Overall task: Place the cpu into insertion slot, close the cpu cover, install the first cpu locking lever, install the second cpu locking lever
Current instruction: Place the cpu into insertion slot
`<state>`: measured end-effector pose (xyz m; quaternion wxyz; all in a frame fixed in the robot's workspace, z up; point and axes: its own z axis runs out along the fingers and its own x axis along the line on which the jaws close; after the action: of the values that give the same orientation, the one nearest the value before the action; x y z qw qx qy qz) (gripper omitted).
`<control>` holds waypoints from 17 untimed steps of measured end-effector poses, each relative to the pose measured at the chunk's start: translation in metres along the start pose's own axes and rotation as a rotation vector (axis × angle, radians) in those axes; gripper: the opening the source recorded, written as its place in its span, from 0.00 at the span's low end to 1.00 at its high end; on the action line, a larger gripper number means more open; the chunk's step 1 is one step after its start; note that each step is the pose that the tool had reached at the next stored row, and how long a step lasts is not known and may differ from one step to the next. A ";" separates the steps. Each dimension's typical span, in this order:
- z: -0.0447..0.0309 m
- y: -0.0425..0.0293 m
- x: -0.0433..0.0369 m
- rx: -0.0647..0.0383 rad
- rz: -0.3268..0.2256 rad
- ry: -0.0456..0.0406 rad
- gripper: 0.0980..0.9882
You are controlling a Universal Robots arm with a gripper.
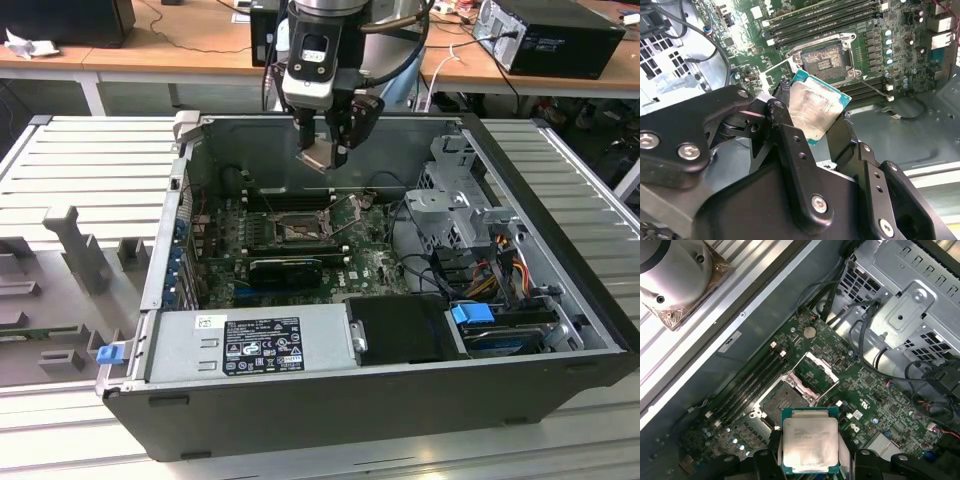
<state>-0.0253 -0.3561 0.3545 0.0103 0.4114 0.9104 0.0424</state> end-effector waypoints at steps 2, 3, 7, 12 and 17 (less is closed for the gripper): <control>0.0004 0.0000 0.0000 0.000 0.030 -0.0026 0.49; 0.0008 -0.0001 0.0000 -0.001 0.055 -0.0048 0.49; 0.0016 -0.0007 0.0005 -0.001 0.107 -0.0093 0.49; 0.0016 -0.0027 0.0022 -0.002 0.117 -0.0101 0.49; 0.0015 -0.0040 0.0033 -0.002 0.128 -0.0111 0.49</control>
<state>-0.0304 -0.3561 0.3527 0.0130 0.4690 0.8821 0.0415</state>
